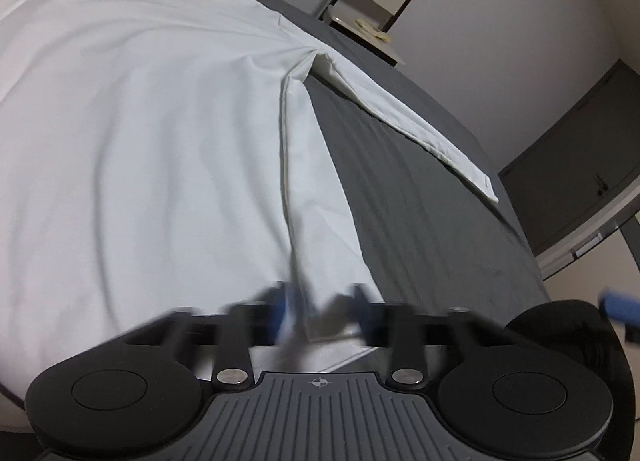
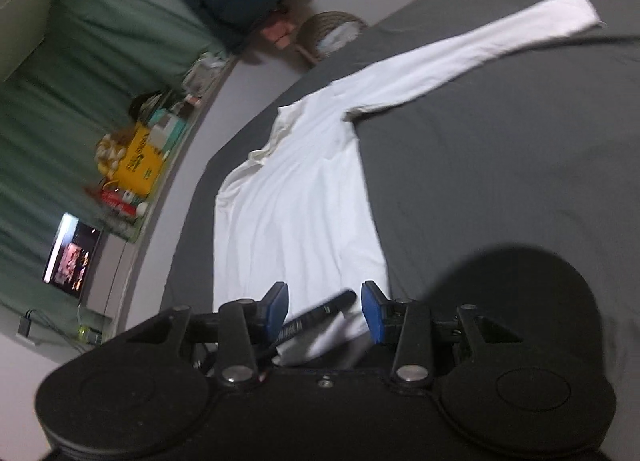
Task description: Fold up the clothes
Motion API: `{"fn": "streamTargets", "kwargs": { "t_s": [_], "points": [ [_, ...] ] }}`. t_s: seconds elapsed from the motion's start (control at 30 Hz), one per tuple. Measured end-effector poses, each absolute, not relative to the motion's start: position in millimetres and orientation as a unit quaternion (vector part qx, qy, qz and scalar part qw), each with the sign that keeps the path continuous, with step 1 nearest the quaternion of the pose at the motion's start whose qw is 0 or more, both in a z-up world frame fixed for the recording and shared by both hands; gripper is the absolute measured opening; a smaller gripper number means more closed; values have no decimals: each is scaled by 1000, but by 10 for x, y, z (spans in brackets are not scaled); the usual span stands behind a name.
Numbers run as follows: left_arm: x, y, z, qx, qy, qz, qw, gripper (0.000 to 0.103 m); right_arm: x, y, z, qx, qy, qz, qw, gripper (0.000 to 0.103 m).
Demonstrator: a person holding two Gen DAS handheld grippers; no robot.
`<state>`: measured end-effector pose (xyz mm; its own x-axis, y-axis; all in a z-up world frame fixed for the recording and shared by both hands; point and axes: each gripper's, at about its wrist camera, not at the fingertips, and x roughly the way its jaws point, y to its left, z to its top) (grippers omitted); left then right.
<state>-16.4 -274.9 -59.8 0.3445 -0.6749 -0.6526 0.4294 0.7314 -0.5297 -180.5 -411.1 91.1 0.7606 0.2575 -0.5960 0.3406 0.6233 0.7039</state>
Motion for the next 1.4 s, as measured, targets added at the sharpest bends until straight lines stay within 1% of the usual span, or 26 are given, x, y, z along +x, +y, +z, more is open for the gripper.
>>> {"fn": "streamTargets", "kwargs": {
  "t_s": [0.03,0.07,0.17,0.27,0.33,0.4,0.47,0.5,0.53,0.63,0.73,0.83,0.9,0.97,1.0,1.03,1.07,1.23,1.3,1.4],
  "points": [
    [-161,-2768,-598,-137,458,-344,808,4,-1842,-4116,917,433,347,-26,832,40],
    [-161,-2776,-585,-137,453,-353,807,2,-1881,-4122,927,433,349,-28,831,40],
    [-242,-2851,-395,-99,414,-388,818,2,-1918,-4152,990,422,345,-31,838,40],
    [-483,-3135,-5,22,325,-461,826,2,-1868,-4241,1067,409,325,-45,851,41],
    [-605,-3319,123,84,295,-497,812,2,-1743,-4354,1063,413,309,-52,855,44],
    [-705,-3488,197,139,275,-523,795,2,-1506,-4545,991,426,296,-60,853,44],
    [-727,-3565,169,160,280,-530,784,2,-1172,-4798,855,452,289,-57,842,46],
    [-719,-3572,146,160,288,-530,782,2,-948,-4934,741,472,292,-50,830,48],
    [-701,-3564,116,155,297,-528,781,2,-703,-5063,612,493,299,-38,816,52],
    [-627,-3501,44,130,327,-519,779,2,14,-5266,226,514,329,-25,792,57],
    [-629,-3484,-1,127,344,-517,774,2,593,-5364,-230,564,342,-28,751,57],
    [-618,-3515,-44,136,353,-516,768,2,958,-5441,-624,619,316,-57,716,56],
    [-586,-3514,-58,132,361,-515,766,2,1101,-5473,-804,652,277,-62,703,55],
    [-567,-3540,-65,131,367,-519,760,2,1226,-5488,-923,677,250,-57,690,41],
    [-561,-3555,-67,133,369,-521,758,2,1286,-5495,-955,681,247,-59,686,37],
    [-571,-3564,-63,142,367,-524,755,2,1339,-5501,-974,681,250,-65,685,20],
    [-590,-3535,-64,149,367,-528,751,2,1390,-5519,-957,669,255,-74,694,7],
    [-521,-3569,-80,148,379,-535,740,2,1558,-5627,-713,573,262,-105,769,4],
    [-488,-3596,-124,140,389,-534,738,2,1603,-5651,-699,552,285,-108,776,5],
    [-441,-3637,-225,133,419,-526,728,3,1535,-5736,-709,562,304,-96,763,13]
  ]
}}
